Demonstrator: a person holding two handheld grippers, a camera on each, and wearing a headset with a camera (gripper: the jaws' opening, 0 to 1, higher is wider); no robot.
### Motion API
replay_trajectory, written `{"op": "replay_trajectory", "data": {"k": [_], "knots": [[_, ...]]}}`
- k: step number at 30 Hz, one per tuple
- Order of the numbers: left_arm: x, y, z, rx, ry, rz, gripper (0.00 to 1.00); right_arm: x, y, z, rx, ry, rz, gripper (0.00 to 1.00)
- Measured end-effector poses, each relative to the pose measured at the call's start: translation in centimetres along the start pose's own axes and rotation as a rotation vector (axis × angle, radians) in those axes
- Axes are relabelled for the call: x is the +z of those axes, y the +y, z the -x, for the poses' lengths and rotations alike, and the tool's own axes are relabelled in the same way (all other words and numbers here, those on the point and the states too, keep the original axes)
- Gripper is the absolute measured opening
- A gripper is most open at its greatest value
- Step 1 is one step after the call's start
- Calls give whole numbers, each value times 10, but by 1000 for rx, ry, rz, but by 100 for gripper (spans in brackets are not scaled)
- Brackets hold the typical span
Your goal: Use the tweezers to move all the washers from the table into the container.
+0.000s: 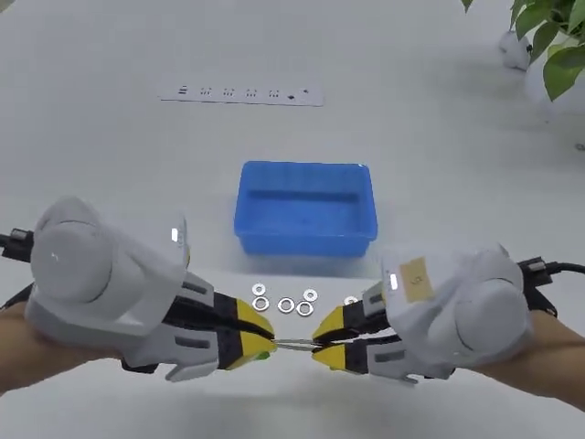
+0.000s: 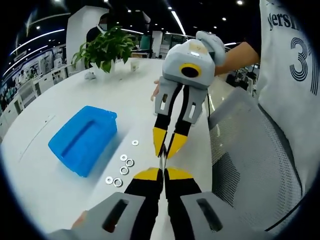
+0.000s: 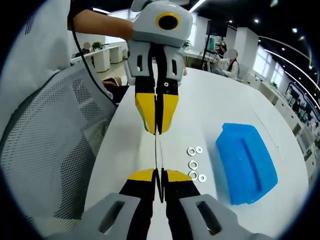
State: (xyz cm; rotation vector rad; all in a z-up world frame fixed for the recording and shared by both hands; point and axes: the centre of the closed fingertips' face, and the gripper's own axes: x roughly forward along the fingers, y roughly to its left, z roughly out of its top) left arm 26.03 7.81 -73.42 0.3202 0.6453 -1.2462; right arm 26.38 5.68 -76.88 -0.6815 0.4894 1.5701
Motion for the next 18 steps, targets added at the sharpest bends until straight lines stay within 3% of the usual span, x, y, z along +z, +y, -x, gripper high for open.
{"op": "replay_trajectory", "data": {"k": [6,13,18], "knots": [[23,-11,7,-5,-64,26,5,7,7,5,8,-77,-36,7],[37,-14,5,10,-105,46,5,8,13,9,-3,-125,-64,7],[40,-9,9,41,-130,72,7,12,12,14,-12,-169,-103,6]]}}
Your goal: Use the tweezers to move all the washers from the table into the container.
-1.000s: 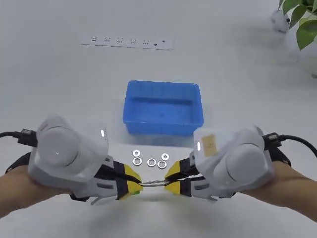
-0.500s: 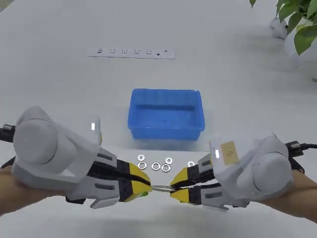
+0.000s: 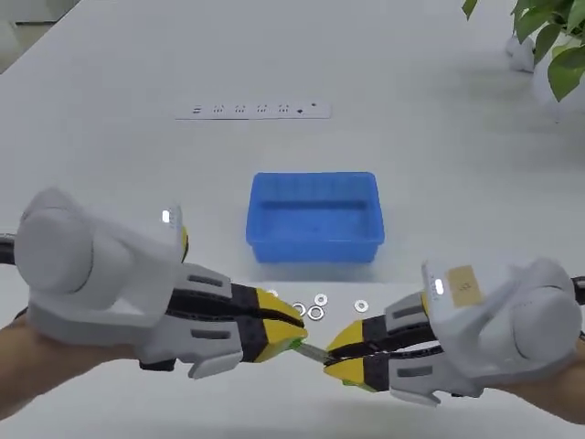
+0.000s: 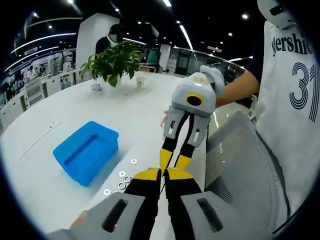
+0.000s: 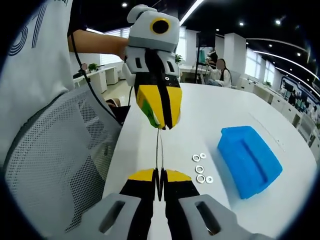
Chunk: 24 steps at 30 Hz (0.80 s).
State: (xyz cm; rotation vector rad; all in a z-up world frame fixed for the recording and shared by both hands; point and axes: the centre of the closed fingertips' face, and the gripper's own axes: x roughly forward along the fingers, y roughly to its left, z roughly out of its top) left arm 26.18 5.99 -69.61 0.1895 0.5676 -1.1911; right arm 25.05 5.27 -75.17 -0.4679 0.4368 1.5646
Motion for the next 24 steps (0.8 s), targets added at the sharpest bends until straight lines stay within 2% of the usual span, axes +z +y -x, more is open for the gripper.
{"op": "replay_trajectory", "data": {"k": [3,6,8,10,11,12,15,19,24], "knots": [[-3,1,1,-4,17,9,13,4,-2,1,-6,-28,-22,6],[-5,4,5,6,13,27,17,6,-4,2,-11,-43,-32,6],[1,7,8,16,-32,50,16,10,-3,3,-7,-63,-44,6],[7,4,9,-6,-64,55,10,11,-3,3,-4,-68,-47,6],[6,4,9,-8,-57,53,9,11,-4,3,-6,-69,-48,6],[6,-1,8,-35,-54,52,8,11,-4,3,-6,-68,-47,6],[7,-2,7,-44,-58,37,8,10,-3,2,0,-65,-40,6],[20,-7,5,-56,-119,5,7,13,-3,1,-3,-72,-40,7],[20,-10,-4,-56,-144,-19,7,8,-1,-8,-6,-35,3,7]]}}
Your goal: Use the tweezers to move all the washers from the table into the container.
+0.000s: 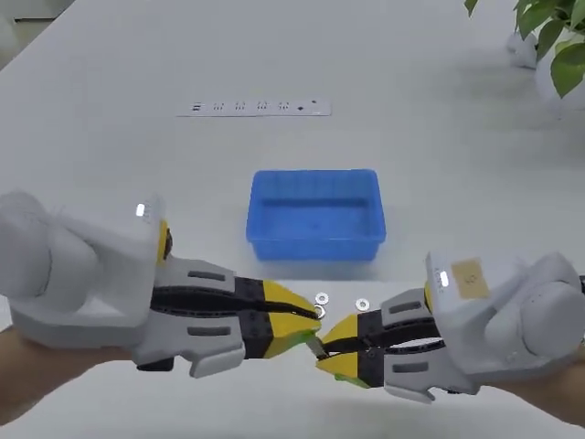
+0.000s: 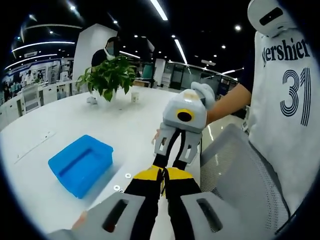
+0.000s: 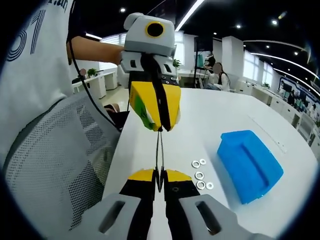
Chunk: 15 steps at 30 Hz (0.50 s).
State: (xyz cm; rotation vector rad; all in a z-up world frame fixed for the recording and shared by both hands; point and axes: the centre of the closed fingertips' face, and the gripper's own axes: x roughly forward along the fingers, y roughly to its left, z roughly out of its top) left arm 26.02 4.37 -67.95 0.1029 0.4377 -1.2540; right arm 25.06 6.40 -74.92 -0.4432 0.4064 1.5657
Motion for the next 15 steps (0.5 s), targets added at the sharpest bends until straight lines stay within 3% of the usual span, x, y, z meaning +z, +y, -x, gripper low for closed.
{"op": "replay_trajectory", "data": {"k": [3,15], "knots": [[-2,-3,-5,-12,-22,3,8,-2,0,-3,-2,9,16,7],[-20,-4,-20,-31,-25,6,8,-20,2,-12,25,41,39,7]]}}
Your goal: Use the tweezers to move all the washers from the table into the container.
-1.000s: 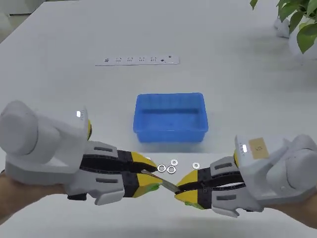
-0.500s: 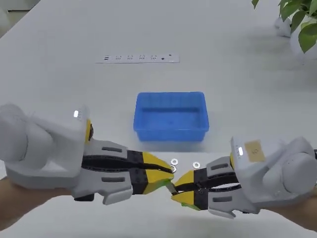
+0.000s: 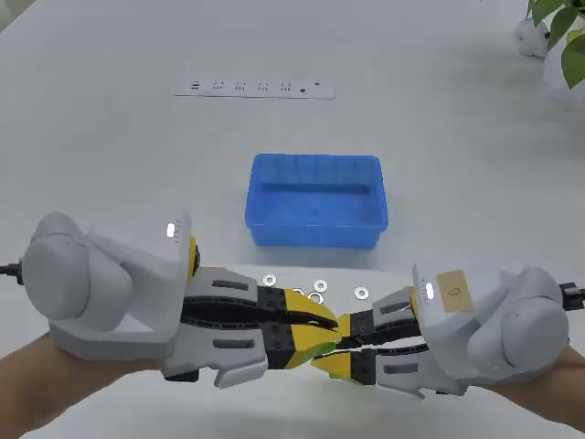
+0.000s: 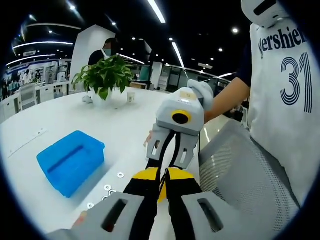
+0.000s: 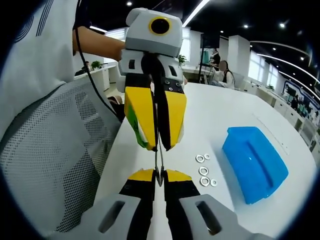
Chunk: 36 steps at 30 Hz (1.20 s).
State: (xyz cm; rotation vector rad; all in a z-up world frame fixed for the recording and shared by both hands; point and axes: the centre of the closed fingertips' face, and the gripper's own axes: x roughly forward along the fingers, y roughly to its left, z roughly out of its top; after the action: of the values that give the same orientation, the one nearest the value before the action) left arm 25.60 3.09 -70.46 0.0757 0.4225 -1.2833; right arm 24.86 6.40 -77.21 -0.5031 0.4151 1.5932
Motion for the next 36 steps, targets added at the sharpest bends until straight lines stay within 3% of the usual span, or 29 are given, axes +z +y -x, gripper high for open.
{"op": "replay_trajectory", "data": {"k": [6,15,24,31,33,34,36], "knots": [[-6,-2,-7,-14,17,-12,8,-8,2,0,7,5,-11,7],[-12,0,-5,-14,19,17,10,-6,3,1,14,-46,-50,7],[-4,5,7,-8,-16,26,8,1,-2,1,15,-76,-71,7],[2,4,8,-3,-14,-39,7,7,-2,1,19,-90,-83,7],[4,4,6,-7,-4,-57,6,9,-3,1,15,-84,-74,8],[3,4,5,-9,5,-55,7,7,-9,0,-20,-55,-32,8],[-1,5,4,-8,35,-80,7,4,-11,-4,-39,-17,34,10]]}}
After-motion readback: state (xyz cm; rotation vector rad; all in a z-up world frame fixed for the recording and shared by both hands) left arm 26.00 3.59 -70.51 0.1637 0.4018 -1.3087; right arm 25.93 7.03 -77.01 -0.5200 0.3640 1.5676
